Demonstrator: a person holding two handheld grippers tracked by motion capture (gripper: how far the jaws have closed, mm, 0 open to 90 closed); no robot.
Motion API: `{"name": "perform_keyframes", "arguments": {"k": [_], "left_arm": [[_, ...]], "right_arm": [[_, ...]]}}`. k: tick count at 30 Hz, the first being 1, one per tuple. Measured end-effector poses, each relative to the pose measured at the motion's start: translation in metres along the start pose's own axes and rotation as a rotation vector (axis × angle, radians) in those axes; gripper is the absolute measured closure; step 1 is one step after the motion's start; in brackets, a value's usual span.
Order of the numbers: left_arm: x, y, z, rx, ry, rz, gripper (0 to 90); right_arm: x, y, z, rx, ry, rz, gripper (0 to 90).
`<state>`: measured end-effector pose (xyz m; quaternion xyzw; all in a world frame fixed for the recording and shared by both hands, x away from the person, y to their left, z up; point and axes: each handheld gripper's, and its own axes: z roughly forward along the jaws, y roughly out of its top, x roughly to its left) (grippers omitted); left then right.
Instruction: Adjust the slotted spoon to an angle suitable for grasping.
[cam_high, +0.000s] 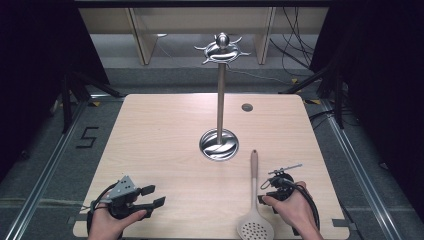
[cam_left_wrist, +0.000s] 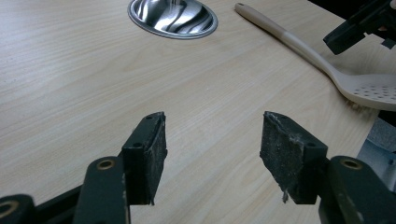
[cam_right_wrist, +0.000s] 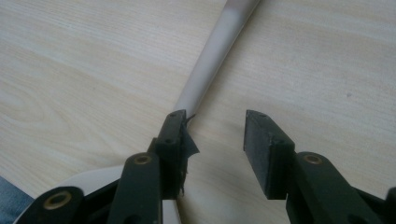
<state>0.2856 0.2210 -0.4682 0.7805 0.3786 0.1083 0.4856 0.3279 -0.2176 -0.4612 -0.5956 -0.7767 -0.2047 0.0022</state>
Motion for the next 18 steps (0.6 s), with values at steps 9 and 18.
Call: {"name": "perform_keyframes", "arguments": {"k": [9, 18], "left_arm": [[-0.001, -0.002, -0.004, -0.003, 0.010, -0.001, 39.9], [0.000, -0.005, -0.006, -0.003, 0.009, -0.003, 39.8]], "right_arm": [[0.010, 0.038, 0.000, 0.022, -0.036, 0.027, 60.4], [0.009, 0.072, 0.010, 0.012, -0.082, 0.046, 62.2]]}}
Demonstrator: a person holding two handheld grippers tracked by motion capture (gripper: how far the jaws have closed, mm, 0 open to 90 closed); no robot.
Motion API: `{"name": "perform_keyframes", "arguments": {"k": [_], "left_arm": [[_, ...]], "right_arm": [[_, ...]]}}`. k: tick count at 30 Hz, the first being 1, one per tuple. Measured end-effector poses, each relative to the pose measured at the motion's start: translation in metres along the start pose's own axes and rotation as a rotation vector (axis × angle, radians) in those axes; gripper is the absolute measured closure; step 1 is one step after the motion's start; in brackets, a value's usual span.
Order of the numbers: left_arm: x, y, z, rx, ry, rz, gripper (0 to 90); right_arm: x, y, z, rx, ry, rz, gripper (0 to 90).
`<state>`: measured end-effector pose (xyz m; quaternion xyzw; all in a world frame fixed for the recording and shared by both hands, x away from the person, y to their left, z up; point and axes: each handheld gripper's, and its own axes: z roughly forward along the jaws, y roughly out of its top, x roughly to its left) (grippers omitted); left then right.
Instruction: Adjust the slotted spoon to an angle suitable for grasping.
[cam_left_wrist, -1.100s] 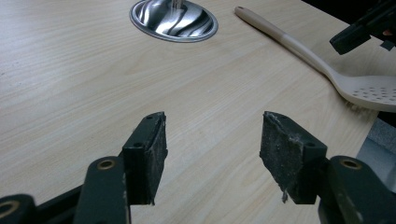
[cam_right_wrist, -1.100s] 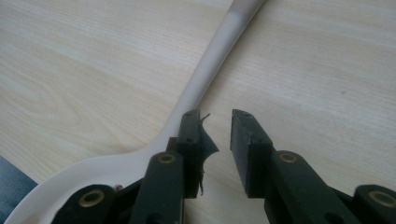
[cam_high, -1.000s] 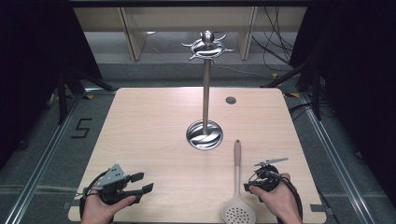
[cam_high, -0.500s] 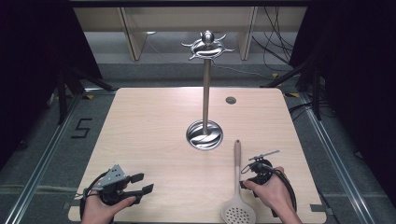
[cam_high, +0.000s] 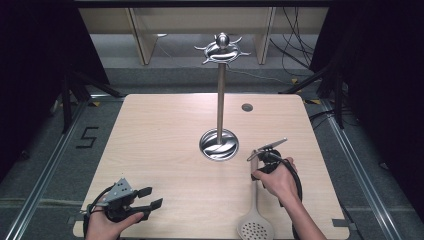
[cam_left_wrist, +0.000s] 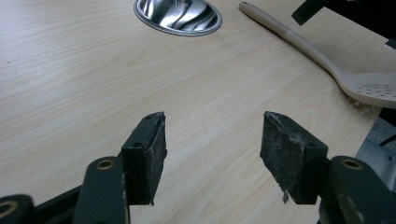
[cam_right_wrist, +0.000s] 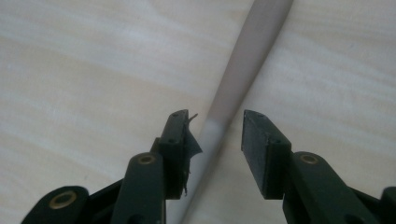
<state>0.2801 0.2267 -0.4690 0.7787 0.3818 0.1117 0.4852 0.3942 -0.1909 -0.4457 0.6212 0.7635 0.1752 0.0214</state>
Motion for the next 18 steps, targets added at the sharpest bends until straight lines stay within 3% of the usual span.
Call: {"name": "perform_keyframes", "arguments": {"k": [2, 3, 6, 8, 10, 18], "left_arm": [[0.000, 0.000, -0.001, 0.002, 0.001, 0.003, 39.8], [-0.001, -0.001, -0.001, -0.004, 0.003, -0.014, 39.8], [0.000, -0.001, -0.002, 0.002, 0.010, -0.010, 39.7], [0.000, -0.002, -0.002, 0.005, 0.011, -0.010, 39.7], [0.000, -0.002, -0.002, -0.001, 0.009, -0.013, 39.8], [-0.001, -0.003, -0.003, 0.005, 0.016, -0.020, 39.7]], "right_arm": [[-0.002, 0.008, 0.002, -0.002, -0.005, 0.003, 62.0], [0.002, 0.017, 0.005, 0.015, -0.008, 0.091, 61.5], [-0.004, 0.025, 0.009, -0.005, -0.013, 0.057, 60.3], [-0.005, 0.030, 0.013, -0.022, -0.019, 0.082, 59.4], [-0.008, 0.034, 0.016, -0.026, -0.030, 0.074, 58.7], [-0.009, 0.044, 0.028, 0.029, -0.061, 0.092, 56.1]]}}
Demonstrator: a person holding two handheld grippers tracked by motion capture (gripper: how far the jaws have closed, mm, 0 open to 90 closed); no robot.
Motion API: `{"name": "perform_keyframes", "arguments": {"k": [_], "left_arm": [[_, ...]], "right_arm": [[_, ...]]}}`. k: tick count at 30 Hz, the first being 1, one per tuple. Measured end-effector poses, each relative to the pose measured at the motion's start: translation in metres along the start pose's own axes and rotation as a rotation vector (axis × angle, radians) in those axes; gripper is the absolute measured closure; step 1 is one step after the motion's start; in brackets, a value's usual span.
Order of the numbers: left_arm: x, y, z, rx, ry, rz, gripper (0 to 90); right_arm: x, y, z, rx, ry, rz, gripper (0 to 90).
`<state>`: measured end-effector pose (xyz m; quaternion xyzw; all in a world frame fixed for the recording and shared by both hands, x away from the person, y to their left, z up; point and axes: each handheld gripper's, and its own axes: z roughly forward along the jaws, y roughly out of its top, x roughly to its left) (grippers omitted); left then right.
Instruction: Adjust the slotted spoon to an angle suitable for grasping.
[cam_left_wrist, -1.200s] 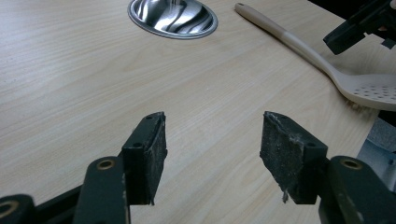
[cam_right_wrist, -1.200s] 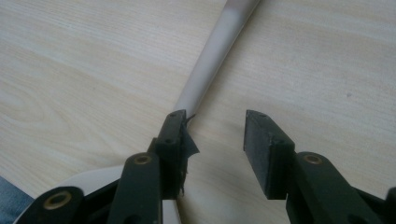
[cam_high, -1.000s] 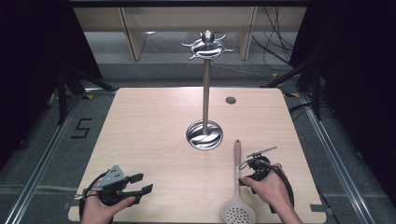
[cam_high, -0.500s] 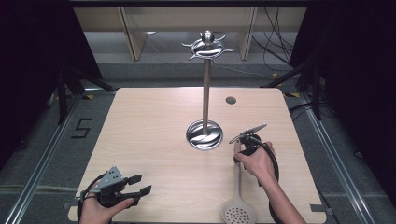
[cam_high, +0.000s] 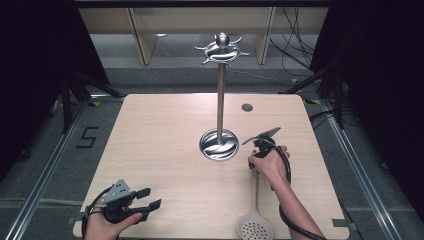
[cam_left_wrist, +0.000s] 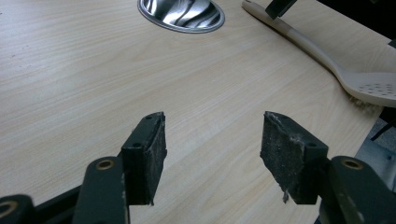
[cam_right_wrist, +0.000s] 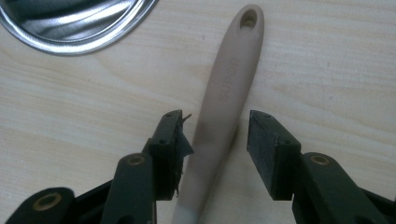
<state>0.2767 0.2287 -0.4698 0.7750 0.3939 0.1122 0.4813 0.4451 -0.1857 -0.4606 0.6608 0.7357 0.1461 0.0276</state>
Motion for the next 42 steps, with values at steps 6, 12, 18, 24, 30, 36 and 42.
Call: {"name": "perform_keyframes", "arguments": {"k": [6, 12, 18, 24, 30, 36, 42], "left_arm": [[0.000, 0.000, -0.001, 0.003, -0.007, 0.005, 39.7], [0.000, 0.000, 0.000, 0.000, -0.013, 0.007, 39.7], [-0.001, -0.001, 0.000, -0.009, -0.012, 0.001, 39.7], [-0.001, 0.000, 0.000, 0.001, -0.006, 0.002, 39.7], [-0.002, 0.000, 0.000, -0.001, -0.015, 0.005, 39.8], [-0.002, 0.000, -0.001, -0.001, -0.017, 0.007, 39.9], [-0.002, 0.000, -0.001, -0.003, -0.020, 0.009, 39.9]], "right_arm": [[0.003, 0.005, 0.006, 0.015, -0.014, 0.002, 55.3], [0.002, 0.009, 0.011, 0.037, -0.019, 0.006, 55.6], [0.004, 0.012, 0.013, 0.059, -0.041, -0.013, 59.5], [0.004, 0.012, 0.016, 0.073, -0.042, -0.010, 61.9], [0.004, 0.014, 0.015, 0.098, -0.040, 0.003, 63.4], [0.004, 0.014, 0.016, 0.103, 0.001, 0.021, 65.9], [0.002, 0.015, 0.015, 0.050, 0.046, 0.000, 68.2]]}}
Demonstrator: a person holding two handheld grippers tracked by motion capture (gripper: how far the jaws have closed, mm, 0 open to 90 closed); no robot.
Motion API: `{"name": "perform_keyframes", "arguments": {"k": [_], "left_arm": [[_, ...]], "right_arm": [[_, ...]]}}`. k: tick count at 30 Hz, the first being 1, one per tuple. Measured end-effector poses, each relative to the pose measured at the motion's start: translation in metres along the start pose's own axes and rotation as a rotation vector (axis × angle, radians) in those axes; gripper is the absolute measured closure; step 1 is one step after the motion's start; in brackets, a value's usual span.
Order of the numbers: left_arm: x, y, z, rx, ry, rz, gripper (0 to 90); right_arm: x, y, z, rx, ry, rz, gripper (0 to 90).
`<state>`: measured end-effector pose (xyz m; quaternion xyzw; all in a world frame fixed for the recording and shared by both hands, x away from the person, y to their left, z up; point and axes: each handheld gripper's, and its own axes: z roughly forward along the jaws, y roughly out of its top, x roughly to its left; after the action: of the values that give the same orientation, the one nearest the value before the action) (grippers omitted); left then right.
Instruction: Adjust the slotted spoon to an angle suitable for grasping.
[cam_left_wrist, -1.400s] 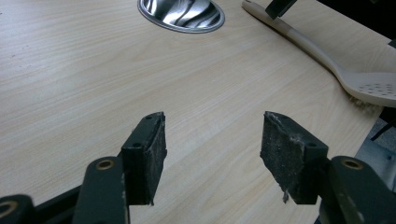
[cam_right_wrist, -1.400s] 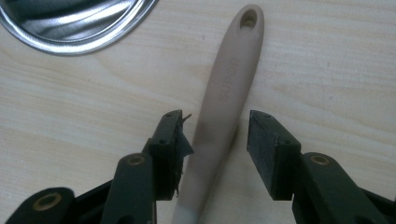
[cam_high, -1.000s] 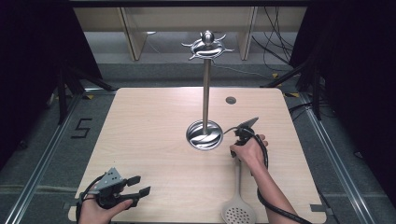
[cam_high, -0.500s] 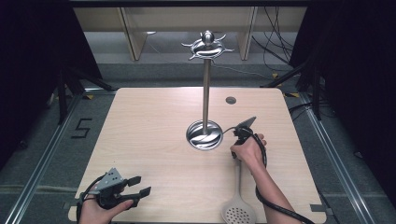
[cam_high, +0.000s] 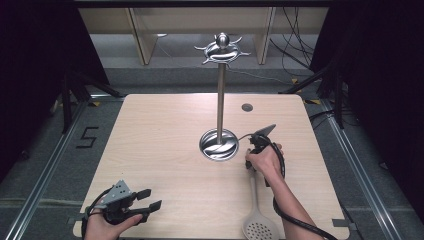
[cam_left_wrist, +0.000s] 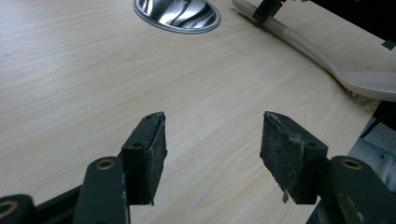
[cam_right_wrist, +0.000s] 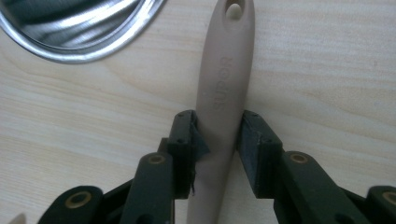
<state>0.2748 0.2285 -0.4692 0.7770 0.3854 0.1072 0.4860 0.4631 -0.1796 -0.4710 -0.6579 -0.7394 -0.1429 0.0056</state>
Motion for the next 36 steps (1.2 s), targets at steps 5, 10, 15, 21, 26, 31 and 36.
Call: {"name": "perform_keyframes", "arguments": {"k": [5, 10, 15, 21, 26, 31, 36], "left_arm": [[-0.001, 0.000, 0.000, -0.006, 0.003, -0.003, 39.9], [-0.001, 0.000, 0.000, -0.006, 0.002, -0.004, 39.9], [-0.002, 0.000, 0.001, -0.010, -0.003, -0.005, 40.1], [-0.002, 0.000, 0.001, 0.001, -0.002, -0.008, 40.1], [-0.002, -0.001, 0.001, -0.002, 0.000, -0.004, 40.1], [-0.002, 0.000, 0.001, -0.002, 0.003, -0.003, 40.1], [-0.003, -0.001, -0.001, 0.005, 0.017, -0.008, 40.1]], "right_arm": [[-0.003, 0.001, -0.012, -0.071, 0.005, 0.020, 69.3], [-0.009, 0.001, -0.021, -0.115, 0.005, 0.017, 69.4], [-0.005, -0.003, -0.035, -0.145, 0.041, 0.094, 69.4], [-0.014, -0.005, -0.048, -0.196, 0.036, 0.026, 69.5], [-0.021, -0.010, -0.063, -0.245, 0.056, -0.038, 69.6], [-0.021, -0.019, -0.077, -0.296, 0.135, -0.018, 69.6], [-0.027, -0.028, -0.088, -0.383, 0.095, -0.104, 69.6]]}}
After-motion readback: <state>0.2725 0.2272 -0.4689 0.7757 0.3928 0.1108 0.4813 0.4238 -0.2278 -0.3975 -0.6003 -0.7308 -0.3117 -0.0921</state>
